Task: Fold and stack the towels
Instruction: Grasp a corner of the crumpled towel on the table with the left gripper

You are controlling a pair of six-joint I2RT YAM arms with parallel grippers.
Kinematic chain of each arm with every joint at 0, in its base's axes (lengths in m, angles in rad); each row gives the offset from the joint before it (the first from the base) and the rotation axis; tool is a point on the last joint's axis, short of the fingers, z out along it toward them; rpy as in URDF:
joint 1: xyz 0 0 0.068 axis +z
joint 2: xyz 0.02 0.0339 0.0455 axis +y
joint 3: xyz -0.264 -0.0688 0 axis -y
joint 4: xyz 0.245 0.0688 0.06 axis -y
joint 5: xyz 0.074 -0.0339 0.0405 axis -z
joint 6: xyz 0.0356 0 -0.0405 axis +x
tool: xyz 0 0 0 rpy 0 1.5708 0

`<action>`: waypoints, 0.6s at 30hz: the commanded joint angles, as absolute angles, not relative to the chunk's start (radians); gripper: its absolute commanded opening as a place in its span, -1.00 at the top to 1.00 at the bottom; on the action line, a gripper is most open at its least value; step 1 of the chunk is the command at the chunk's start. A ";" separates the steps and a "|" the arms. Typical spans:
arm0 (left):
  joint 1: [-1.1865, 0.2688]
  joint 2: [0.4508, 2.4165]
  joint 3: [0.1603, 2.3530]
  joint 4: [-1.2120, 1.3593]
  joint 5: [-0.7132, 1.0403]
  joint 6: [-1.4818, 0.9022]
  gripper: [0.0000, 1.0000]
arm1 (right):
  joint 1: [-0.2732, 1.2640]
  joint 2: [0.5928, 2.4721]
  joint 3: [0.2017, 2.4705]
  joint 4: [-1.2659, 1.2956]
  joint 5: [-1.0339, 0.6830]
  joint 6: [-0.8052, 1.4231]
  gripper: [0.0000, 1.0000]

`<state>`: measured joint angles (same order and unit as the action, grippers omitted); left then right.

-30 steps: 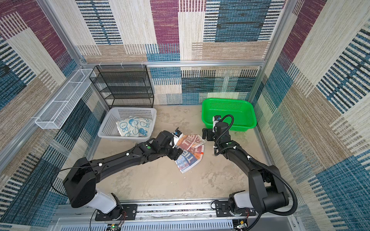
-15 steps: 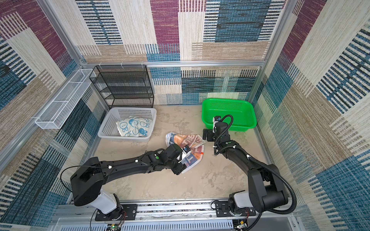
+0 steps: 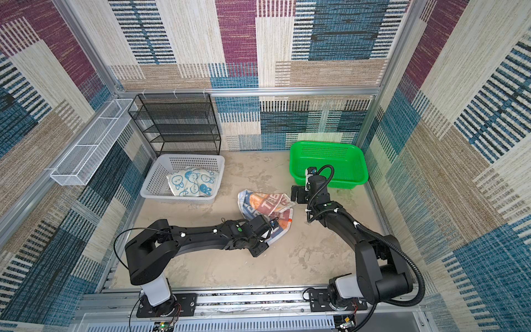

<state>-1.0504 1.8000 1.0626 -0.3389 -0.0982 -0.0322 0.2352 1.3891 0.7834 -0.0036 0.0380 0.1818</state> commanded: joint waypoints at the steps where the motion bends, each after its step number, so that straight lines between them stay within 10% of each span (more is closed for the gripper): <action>1: -1.055 1.823 1.074 -0.379 -0.108 -0.027 -0.02 | 0.236 1.399 0.798 0.000 0.053 0.186 -1.00; 9: -1.069 1.865 1.089 -0.409 -0.129 -0.009 0.25 | 0.235 1.424 0.825 -0.004 0.050 0.186 -1.00; 14: -1.068 1.864 1.088 -0.410 -0.167 -0.017 1.00 | 0.236 1.433 0.834 0.001 0.046 0.177 -1.00; 18: -1.066 1.830 1.087 -0.404 -0.195 -0.026 1.00 | 0.236 1.429 0.821 0.039 0.019 0.145 -1.00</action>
